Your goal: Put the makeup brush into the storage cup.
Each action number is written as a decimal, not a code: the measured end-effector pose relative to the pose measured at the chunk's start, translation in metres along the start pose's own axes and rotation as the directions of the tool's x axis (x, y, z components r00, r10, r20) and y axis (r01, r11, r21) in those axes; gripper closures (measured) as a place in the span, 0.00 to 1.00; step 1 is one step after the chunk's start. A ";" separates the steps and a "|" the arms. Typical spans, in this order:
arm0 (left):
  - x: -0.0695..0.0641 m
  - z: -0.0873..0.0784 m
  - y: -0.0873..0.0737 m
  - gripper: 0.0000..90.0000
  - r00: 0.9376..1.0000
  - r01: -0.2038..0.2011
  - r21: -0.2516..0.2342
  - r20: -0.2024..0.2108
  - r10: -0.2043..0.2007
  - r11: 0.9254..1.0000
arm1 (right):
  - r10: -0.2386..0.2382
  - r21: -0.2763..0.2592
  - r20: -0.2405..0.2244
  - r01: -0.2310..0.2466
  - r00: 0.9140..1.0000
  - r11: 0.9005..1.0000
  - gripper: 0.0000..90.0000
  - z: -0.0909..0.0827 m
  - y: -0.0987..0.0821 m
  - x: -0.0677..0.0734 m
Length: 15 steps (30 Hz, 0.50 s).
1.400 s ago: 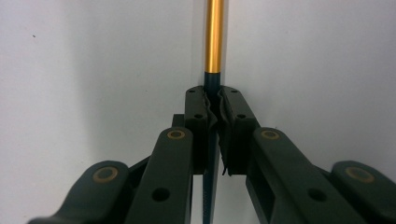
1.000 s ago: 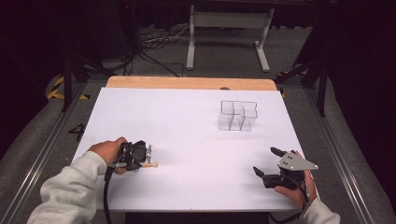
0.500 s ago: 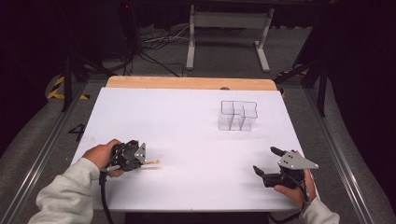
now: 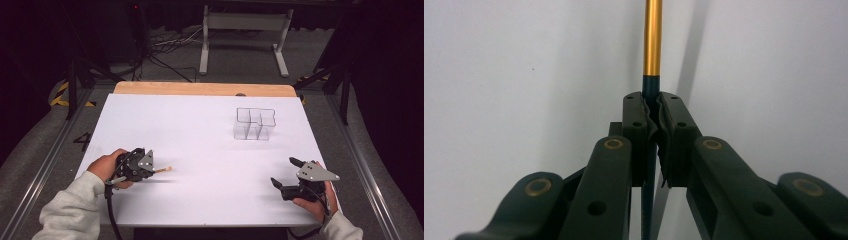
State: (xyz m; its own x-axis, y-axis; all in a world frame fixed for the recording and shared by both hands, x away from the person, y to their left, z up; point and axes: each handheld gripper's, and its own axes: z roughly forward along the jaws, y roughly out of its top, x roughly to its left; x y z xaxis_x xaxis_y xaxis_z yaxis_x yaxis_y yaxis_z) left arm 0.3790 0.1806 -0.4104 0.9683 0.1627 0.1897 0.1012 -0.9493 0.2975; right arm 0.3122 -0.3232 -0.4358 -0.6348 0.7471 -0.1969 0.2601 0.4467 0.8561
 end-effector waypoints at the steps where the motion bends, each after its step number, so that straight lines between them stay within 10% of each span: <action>1: 0.000 -0.001 0.000 0.92 1.000 0.005 -0.009 -0.009 -0.005 1.000 | 0.000 0.001 -0.001 0.000 1.000 1.000 0.09 0.000 0.000 0.000; 9: -0.003 -0.009 0.004 0.92 0.999 -0.007 -0.074 -0.049 0.003 0.997 | 0.005 0.000 0.003 -0.005 1.000 1.000 0.09 0.000 -0.001 -0.002; 15: -0.008 -0.025 0.017 0.92 0.994 -0.018 -0.193 -0.108 -0.003 0.981 | 0.004 -0.009 0.006 -0.004 1.000 1.000 0.09 -0.001 0.000 -0.002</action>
State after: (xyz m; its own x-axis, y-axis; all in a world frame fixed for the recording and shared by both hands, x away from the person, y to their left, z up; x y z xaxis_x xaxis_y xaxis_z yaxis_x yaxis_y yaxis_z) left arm 0.3668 0.1695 -0.3831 0.9377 0.1933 0.2888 0.0374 -0.8824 0.4689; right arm 0.3125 -0.3251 -0.4353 -0.6292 0.7520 -0.1965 0.2559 0.4391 0.8612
